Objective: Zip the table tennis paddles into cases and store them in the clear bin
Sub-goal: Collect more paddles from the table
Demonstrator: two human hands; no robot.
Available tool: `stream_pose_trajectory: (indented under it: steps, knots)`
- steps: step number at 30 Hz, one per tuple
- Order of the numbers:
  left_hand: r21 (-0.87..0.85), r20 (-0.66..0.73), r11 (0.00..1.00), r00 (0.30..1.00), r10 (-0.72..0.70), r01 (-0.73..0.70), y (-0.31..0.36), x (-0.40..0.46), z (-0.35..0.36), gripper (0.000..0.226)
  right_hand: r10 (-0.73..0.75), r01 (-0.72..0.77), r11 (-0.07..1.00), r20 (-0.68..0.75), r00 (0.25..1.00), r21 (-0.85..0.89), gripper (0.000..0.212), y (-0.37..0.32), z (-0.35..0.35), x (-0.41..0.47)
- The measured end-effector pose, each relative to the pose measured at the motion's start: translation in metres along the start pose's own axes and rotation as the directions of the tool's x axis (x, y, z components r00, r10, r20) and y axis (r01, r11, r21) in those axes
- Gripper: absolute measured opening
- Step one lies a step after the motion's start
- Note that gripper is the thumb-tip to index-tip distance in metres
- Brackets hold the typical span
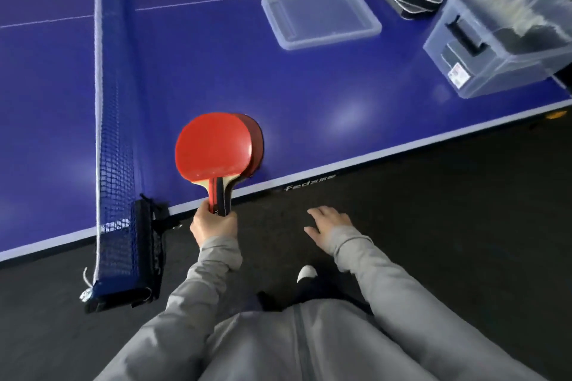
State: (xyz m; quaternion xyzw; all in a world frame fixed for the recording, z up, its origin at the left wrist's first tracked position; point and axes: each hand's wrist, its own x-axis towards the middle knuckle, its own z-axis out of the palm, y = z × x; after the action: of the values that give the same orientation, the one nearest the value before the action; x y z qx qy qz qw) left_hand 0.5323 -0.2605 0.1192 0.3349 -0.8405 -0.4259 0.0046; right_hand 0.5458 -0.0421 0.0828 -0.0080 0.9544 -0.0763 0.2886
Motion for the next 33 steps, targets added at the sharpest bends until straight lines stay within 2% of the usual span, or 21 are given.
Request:
stream_pose_trajectory:
  steps: [5,11,16,24,29,33]
  knots:
    - [-0.034,-0.148,0.996,0.985,-0.089,0.085,0.015,0.014,0.016,0.012,-0.136,0.131,0.988,-0.056,0.989,-0.08,0.049,0.016,-0.054,0.049]
    - [-0.082,-0.221,0.986,0.962,-0.16,0.145,0.027,0.046,0.015,0.011,-0.205,0.203,0.97,0.005,0.979,-0.13,0.049,0.011,-0.081,0.098]
    - [-0.063,-0.207,0.976,0.954,-0.217,0.208,0.027,0.095,0.013,0.005,-0.225,0.222,0.965,-0.004,0.974,-0.14,0.051,-0.01,-0.091,0.135]
    - [-0.052,-0.152,0.976,0.964,-0.219,0.214,0.012,0.182,0.013,0.005,-0.19,0.181,0.964,-0.031,0.981,-0.194,0.059,-0.057,-0.105,0.189]
    - [-0.045,-0.086,0.978,0.974,-0.207,0.204,0.002,0.207,0.019,0.012,-0.17,0.16,0.966,-0.032,0.985,-0.202,0.06,-0.07,-0.109,0.211]
    - [-0.021,-0.119,0.984,0.977,-0.179,0.178,-0.005,0.214,0.023,0.014,-0.168,0.162,0.962,-0.009,0.986,-0.222,0.06,-0.075,-0.109,0.221]
